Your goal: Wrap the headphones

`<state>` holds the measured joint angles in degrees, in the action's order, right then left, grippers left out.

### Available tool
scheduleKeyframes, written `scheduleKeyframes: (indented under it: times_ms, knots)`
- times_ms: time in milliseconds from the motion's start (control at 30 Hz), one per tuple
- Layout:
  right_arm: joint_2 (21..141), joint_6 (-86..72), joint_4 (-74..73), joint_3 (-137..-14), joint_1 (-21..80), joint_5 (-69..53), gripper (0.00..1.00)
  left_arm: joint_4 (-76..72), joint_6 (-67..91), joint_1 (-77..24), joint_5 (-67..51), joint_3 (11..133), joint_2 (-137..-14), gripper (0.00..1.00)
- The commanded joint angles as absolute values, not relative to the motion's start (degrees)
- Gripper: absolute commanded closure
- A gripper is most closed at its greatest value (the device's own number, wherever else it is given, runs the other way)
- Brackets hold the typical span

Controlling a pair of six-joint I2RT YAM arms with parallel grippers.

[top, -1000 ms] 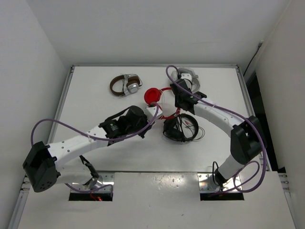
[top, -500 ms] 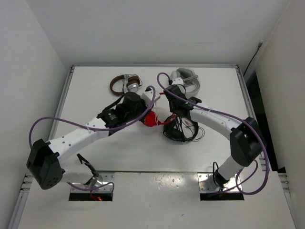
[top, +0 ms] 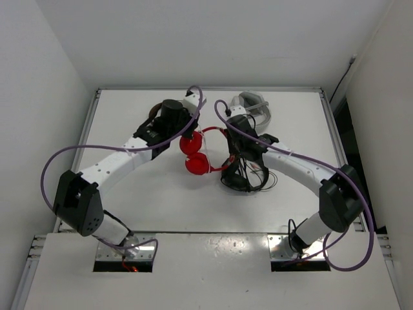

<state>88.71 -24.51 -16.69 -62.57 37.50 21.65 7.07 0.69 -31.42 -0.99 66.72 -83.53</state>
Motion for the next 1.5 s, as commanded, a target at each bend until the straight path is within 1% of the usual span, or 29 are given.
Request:
scheduleKeyframes:
  times_ms: [0, 200, 333, 467, 533, 600, 733, 767, 967, 1000, 1033, 1100, 1233, 1333, 1467]
  knots:
    - [86.0, -22.9, -12.4, -62.8, 39.2, 17.3, 1.00, 2.5, 0.3, -29.8, -1.6, 71.1, -85.2, 1.00]
    - [85.4, -22.3, -12.4, -62.8, 39.8, 15.8, 1.00, 3.0, 0.3, -26.2, 1.3, 74.5, -89.9, 1.00]
    - [84.8, -21.1, -12.4, -61.8, 39.8, 15.8, 1.00, 3.0, -3.5, -24.1, 2.8, 74.5, -90.4, 1.00]
    - [84.3, -21.1, -12.4, -61.8, 39.3, 15.3, 1.00, 3.0, -6.3, -22.9, 2.8, 71.9, -90.4, 1.00]
    - [84.3, -21.1, -12.4, -61.8, 38.8, 15.3, 1.00, 1.8, -6.9, -20.8, 2.8, 70.5, -89.7, 1.00]
    - [84.3, -21.1, -12.4, -61.8, 37.6, 14.1, 1.00, 1.2, -6.9, -19.4, 0.6, 68.1, -88.2, 1.00]
    - [84.3, -21.1, -12.4, -61.8, 37.0, 10.2, 1.00, 2.0, -6.9, -16.4, -5.9, 65.1, -87.5, 1.00]
    - [84.3, -21.6, -12.4, -61.3, 37.0, 10.2, 1.00, 2.5, -6.2, -15.0, -10.2, 64.4, -87.5, 1.00]
    - [85.3, -25.9, -11.9, -62.5, 34.2, 5.3, 1.00, 4.3, -0.3, -9.8, -22.8, 59.2, -86.2, 1.00]
    - [86.6, -27.1, -11.9, -62.5, 34.2, 3.1, 1.00, 4.8, 0.3, -9.1, -26.9, 58.5, -85.7, 1.00]
    - [86.6, -27.8, -11.9, -63.1, 33.7, 2.2, 1.00, 5.4, 1.2, -8.3, -28.5, 57.1, -85.7, 1.00]
    - [88.7, -28.7, -11.9, -64.4, 33.7, 1.7, 1.00, 5.4, 2.8, -5.4, -35.9, 54.5, -85.2, 1.00]
    - [92.4, -31.8, -12.9, -67.5, 34.9, 0.4, 1.00, 7.5, 3.3, -1.9, -44.5, 51.5, -85.2, 1.00]
    - [95.3, -34.2, -14.5, -71.1, 37.3, 1.8, 1.00, 8.7, 3.3, 0.3, -47.9, 49.2, -85.2, 1.00]
    - [99.0, -38.3, -12.3, -73.5, 39.0, 1.8, 1.00, 10.7, 2.7, 2.7, -52.0, 47.5, -87.5, 1.00]
